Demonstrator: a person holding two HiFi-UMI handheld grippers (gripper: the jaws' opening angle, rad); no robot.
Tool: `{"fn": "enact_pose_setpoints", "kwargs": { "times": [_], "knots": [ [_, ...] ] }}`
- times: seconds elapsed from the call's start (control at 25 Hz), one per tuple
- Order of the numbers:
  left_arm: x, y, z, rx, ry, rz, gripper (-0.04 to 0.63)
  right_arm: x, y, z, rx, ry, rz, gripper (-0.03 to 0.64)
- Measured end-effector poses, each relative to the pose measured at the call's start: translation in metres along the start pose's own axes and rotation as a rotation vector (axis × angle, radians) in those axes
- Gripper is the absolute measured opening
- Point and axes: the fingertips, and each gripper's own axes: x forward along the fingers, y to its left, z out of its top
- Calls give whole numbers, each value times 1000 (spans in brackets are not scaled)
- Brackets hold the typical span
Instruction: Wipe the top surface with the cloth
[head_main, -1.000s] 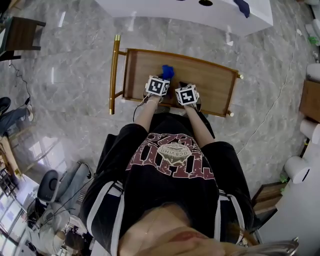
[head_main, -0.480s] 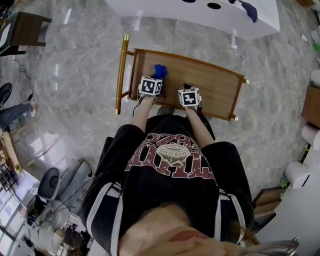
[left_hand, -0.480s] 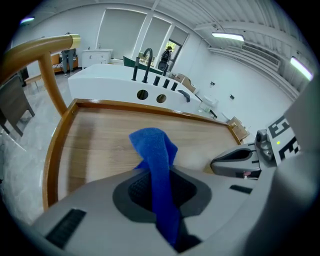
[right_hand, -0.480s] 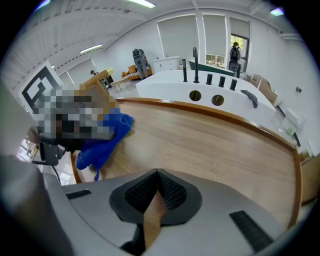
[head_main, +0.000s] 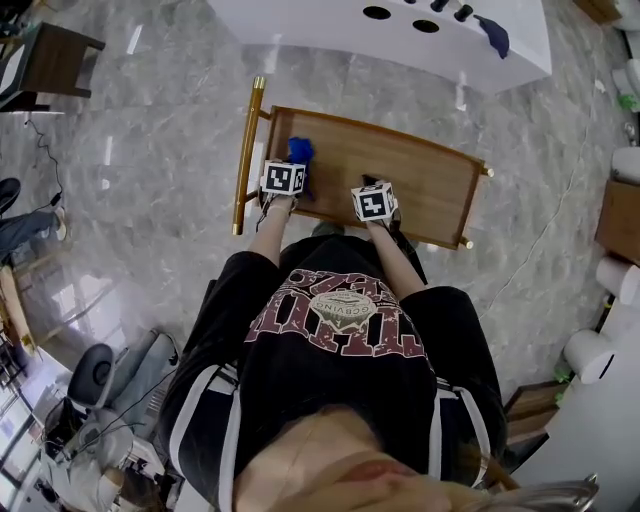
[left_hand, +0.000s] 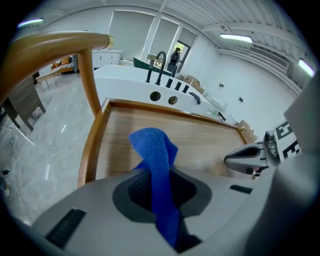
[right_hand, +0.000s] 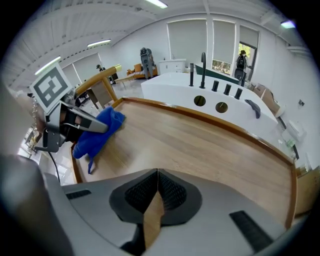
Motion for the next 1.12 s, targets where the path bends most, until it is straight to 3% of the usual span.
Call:
{"fn": "enact_pose_setpoints", "kwargs": {
  "times": [0.36, 1.12],
  "knots": [
    [-12, 27, -8, -5, 15, 58, 97, 4, 29, 9, -36, -44, 109, 18],
    [-22, 37, -15, -27, 16, 137, 97, -8, 32, 1, -65, -18, 119, 17]
  ]
}}
